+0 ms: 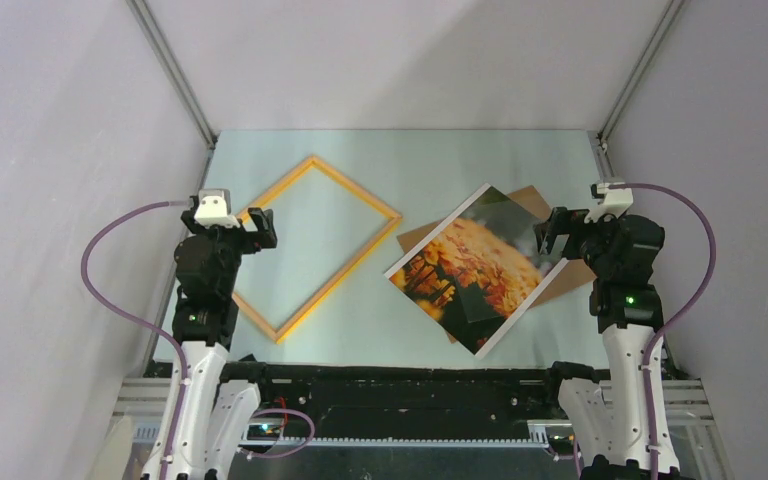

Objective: Put the photo into the frame

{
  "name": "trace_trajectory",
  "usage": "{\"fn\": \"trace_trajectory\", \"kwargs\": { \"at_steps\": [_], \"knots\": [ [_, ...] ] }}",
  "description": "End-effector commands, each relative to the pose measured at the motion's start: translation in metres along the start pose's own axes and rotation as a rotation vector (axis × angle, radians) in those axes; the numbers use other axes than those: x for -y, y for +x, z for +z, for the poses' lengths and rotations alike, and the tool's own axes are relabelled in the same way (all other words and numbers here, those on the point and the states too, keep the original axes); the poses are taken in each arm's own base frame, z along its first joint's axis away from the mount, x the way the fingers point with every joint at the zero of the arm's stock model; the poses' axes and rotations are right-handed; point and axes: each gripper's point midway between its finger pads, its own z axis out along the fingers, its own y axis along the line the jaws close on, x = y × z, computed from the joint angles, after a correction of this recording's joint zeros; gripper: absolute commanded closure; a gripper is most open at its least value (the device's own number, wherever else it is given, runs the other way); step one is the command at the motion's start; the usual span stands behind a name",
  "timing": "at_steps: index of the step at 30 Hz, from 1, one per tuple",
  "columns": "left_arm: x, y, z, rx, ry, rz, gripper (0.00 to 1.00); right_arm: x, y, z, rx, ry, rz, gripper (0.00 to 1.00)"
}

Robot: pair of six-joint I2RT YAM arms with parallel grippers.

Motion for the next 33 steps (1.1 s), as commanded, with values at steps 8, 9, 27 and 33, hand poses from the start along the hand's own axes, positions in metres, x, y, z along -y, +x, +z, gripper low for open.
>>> {"fn": "trace_trajectory", "kwargs": {
  "at_steps": [8,9,27,33],
  "knots": [
    [-0.001,-0.008,0.001,0.028,-0.003,0.007,0.02,-0.002,-0.003,-0.001,0.016,-0.019,-0.024,0.00],
    [-0.001,-0.008,0.002,0.026,0.003,0.009,0.02,-0.002,-0.003,-0.001,0.018,-0.019,-0.026,0.00],
    [0.029,-0.003,-0.004,-0.035,0.173,0.024,0.02,0.038,0.045,0.024,-0.122,0.148,0.264,0.00],
    [0.043,0.009,-0.001,-0.080,0.256,0.007,0.02,0.064,0.078,0.042,-0.228,0.234,0.284,0.00]
  ]
}}
